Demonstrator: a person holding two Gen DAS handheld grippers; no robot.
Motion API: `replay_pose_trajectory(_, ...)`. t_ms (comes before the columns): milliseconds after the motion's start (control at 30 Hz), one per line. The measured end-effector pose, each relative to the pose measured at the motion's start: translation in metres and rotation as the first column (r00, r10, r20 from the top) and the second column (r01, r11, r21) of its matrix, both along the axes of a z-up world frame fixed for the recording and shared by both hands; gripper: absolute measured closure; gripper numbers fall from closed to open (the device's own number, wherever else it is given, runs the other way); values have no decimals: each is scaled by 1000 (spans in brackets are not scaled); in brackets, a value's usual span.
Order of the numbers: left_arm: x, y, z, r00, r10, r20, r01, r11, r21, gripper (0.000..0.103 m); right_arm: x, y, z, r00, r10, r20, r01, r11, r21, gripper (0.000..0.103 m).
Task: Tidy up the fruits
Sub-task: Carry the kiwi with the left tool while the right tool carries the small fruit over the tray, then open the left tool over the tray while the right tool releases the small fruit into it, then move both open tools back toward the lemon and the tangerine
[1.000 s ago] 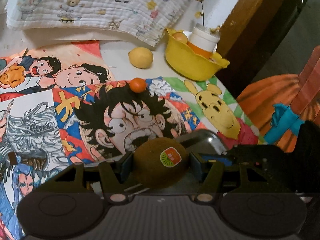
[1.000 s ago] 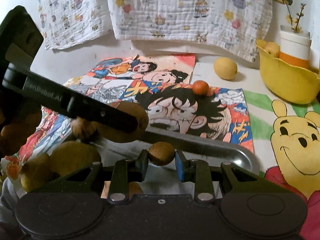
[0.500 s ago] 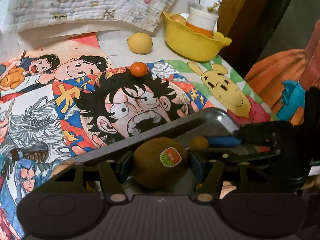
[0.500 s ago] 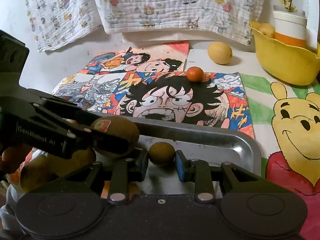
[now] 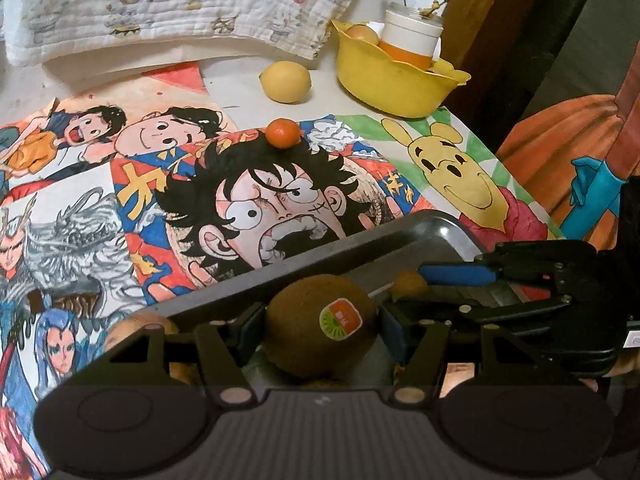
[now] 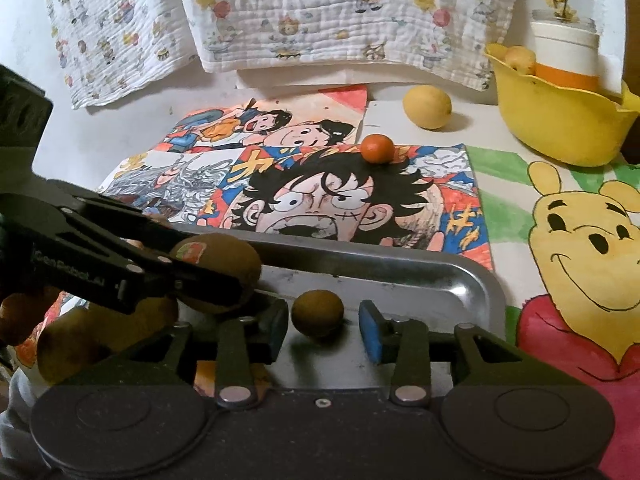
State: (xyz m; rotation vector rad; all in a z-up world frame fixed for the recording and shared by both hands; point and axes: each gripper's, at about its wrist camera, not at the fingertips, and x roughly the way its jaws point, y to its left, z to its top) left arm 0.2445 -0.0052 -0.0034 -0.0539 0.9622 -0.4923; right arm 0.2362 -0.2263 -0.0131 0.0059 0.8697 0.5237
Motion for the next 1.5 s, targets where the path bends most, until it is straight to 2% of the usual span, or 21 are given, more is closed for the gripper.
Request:
replay_pose_trajectory(167,-11,9,7,999,32,29,-31,999,-38,30,-8,-7,1,1000,-18,8,18,1000,-3,52)
replay_pose_trajectory(367,-33,13,28,988,75,138,-73,997,-17,18,-20,-16,6,998,-50,26,49,998,38,40)
replay_pose_trajectory(633,-68,14,42,964,115,240,-123,992,20,5,-38,-28,15,995,-82,61,74,990,118,22)
replay_pose_trajectory(767,-87,18,45,949,137,284,-152,988,33,1,-53,-27,23,994,-65,85,52,988,144,13)
replay_pose_trajectory(933,-113,23,47,933,153,327,-177,983,46,1,-75,-16,34,990,-11,142,-10,990,144,2)
replay_pose_trajectory(1100,-135,29,44,936,137,324,-166,984,63,0,-98,-3,41,982,37,183,-61,990,126,1)
replay_pose_trajectory(1333,-160,38,37,945,115,308,-153,983,102,0,-121,9,39,977,109,181,-125,989,81,1)
replay_pose_trajectory(1500,-170,44,27,952,121,281,-166,976,142,0,-132,17,34,973,167,161,-168,986,-5,1)
